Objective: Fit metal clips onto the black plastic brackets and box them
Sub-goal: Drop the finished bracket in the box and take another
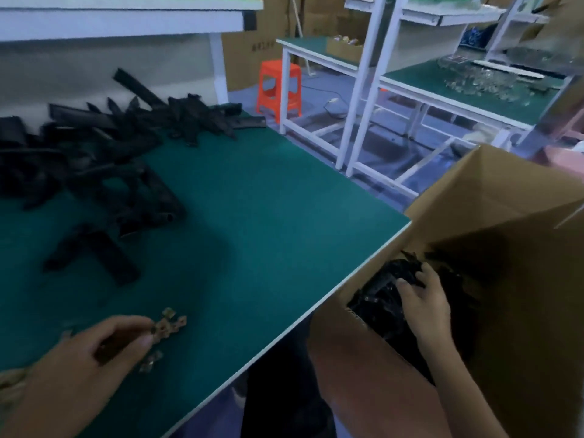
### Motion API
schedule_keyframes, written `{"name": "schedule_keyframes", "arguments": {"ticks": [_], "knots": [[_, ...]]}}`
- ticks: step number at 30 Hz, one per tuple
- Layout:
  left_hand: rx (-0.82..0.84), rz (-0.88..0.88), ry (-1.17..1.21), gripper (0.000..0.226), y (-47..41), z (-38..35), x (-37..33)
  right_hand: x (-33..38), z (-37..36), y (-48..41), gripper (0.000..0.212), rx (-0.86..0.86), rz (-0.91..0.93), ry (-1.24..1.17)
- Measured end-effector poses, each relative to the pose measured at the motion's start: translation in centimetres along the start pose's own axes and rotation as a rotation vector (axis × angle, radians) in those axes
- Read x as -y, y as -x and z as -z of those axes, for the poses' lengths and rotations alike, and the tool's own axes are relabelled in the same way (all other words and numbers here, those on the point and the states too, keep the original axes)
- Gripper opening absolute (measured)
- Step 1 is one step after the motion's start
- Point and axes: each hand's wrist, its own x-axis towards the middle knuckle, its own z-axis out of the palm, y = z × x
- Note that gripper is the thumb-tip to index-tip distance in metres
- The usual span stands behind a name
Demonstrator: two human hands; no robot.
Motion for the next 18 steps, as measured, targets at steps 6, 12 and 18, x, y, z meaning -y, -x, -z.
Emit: {"name": "schedule_keyframes", "arguments": {"ticks": [6,12,18], "knots": [[-0.207,0.068,0.122,0.005,2.9,2.7,0.0,12.1,-10.8,7.2,0.038,0.195,0.625,-0.132],[-0.371,0.068,0.145,0.034,4.9,3.8,0.9,22.3,-22.7,15.1,0.044,0.774,0.909,0.055],[-0.373,0.09,0.232,0.041,6.7,4.0,2.8,25.6,-30.4,17.6,0.058,0.727,0.945,0.409]]}}
